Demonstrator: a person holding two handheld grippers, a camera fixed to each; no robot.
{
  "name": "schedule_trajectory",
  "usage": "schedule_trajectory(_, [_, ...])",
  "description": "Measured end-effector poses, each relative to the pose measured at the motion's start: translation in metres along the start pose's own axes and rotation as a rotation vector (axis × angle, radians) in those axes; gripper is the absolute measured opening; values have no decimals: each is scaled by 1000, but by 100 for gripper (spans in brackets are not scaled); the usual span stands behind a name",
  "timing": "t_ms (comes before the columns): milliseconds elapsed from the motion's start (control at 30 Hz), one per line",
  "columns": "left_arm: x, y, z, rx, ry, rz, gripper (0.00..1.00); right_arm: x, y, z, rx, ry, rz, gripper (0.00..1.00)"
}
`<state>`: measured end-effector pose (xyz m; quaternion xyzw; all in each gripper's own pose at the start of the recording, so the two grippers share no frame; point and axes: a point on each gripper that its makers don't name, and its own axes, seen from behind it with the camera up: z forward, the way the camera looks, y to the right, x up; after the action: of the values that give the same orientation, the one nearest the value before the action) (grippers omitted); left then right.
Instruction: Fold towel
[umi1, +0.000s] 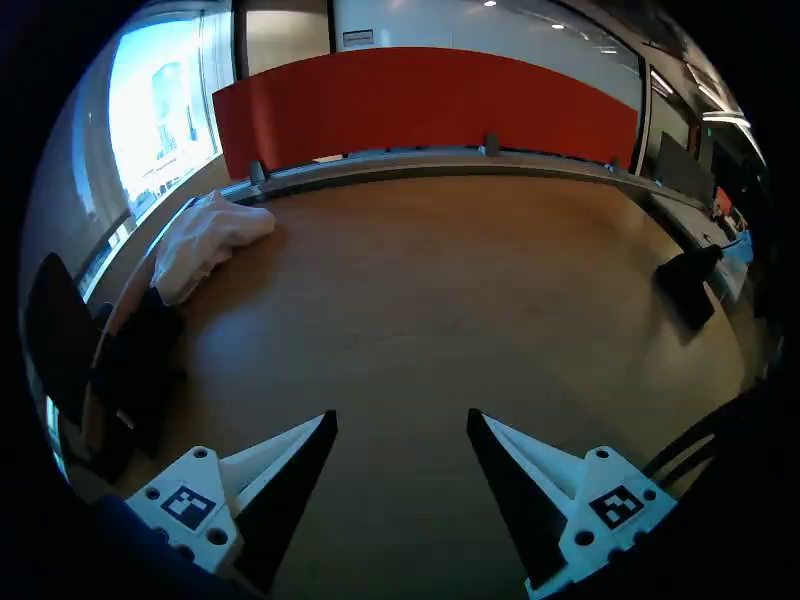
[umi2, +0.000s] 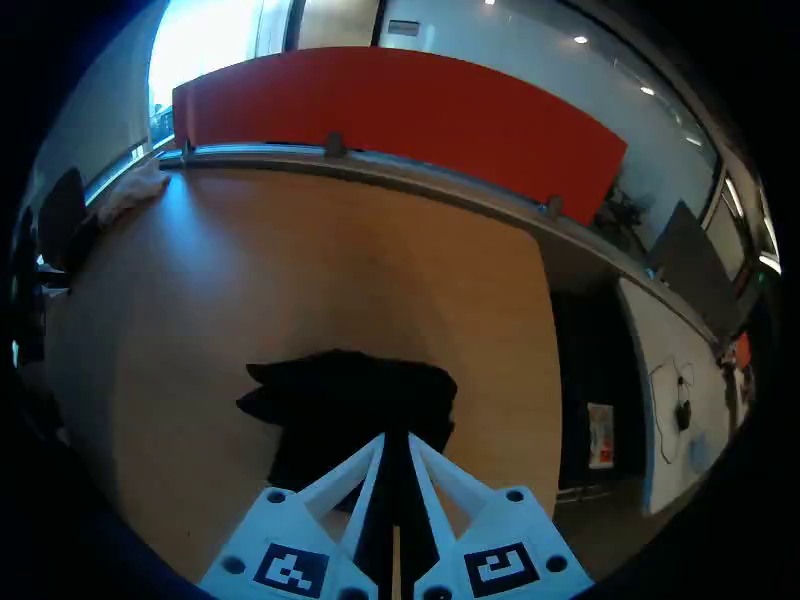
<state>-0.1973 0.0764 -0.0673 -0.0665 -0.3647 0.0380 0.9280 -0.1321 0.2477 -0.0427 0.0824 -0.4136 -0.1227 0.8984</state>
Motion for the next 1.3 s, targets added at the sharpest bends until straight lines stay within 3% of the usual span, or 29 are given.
schedule_trajectory(500, [-2, -6, -4, 6, 0, 6, 97, -55, 7, 10, -40, -102, 67, 6])
schedule_trajectory(1300, [-4, -14, -6, 25, -1, 8, 97, -109, 15, 43, -112, -224, 153, 5])
